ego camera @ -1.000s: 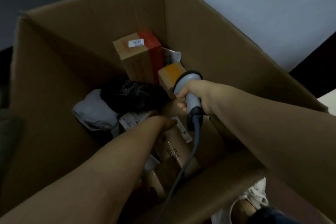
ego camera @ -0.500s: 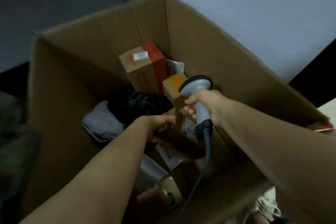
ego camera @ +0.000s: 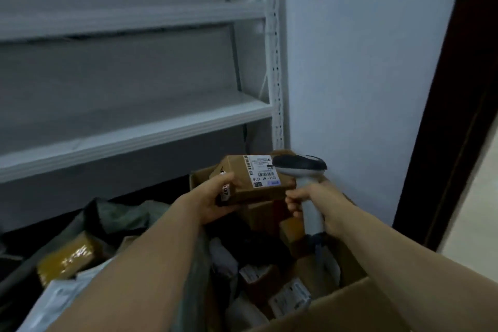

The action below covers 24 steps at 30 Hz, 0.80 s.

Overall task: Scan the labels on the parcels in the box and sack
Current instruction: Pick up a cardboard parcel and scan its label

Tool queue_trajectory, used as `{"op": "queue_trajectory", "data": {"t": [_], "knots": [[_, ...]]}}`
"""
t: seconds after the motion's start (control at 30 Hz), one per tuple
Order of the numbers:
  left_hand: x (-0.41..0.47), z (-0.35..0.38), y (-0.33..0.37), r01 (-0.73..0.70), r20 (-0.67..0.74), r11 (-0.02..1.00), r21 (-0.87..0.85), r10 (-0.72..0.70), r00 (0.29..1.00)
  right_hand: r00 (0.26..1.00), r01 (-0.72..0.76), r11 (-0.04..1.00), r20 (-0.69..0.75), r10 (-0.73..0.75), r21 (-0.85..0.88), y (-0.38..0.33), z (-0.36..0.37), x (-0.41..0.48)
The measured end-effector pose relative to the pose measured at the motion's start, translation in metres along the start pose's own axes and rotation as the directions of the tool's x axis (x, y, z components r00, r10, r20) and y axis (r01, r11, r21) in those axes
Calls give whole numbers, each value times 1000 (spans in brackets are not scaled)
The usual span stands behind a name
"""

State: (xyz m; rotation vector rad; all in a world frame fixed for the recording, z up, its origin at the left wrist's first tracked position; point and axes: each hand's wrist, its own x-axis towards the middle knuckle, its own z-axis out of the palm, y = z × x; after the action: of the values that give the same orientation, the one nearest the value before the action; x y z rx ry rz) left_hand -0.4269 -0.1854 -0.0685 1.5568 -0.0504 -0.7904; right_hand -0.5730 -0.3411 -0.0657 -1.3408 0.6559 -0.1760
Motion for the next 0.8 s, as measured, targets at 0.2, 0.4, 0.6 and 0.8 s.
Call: {"op": "queue_trajectory", "data": {"t": [0.2,0.4,0.6,0.8], "knots": [[-77,-62,35,-140,-66,990,35,142,988,980,194,954,95,-177,-226,-34,44,-57],[-117,-111,46,-188,-248,970,155,223,943,947,308,860,215,-238,-406,-33,80,-89],[-139,-139,52,-151,-232,957,248,210,950,895,440,758,304,-327,-481,-39,99,-114],[-145,-148,52,-167,-248,951,261,234,940,872,476,749,360,-332,-461,-42,108,-121]]}}
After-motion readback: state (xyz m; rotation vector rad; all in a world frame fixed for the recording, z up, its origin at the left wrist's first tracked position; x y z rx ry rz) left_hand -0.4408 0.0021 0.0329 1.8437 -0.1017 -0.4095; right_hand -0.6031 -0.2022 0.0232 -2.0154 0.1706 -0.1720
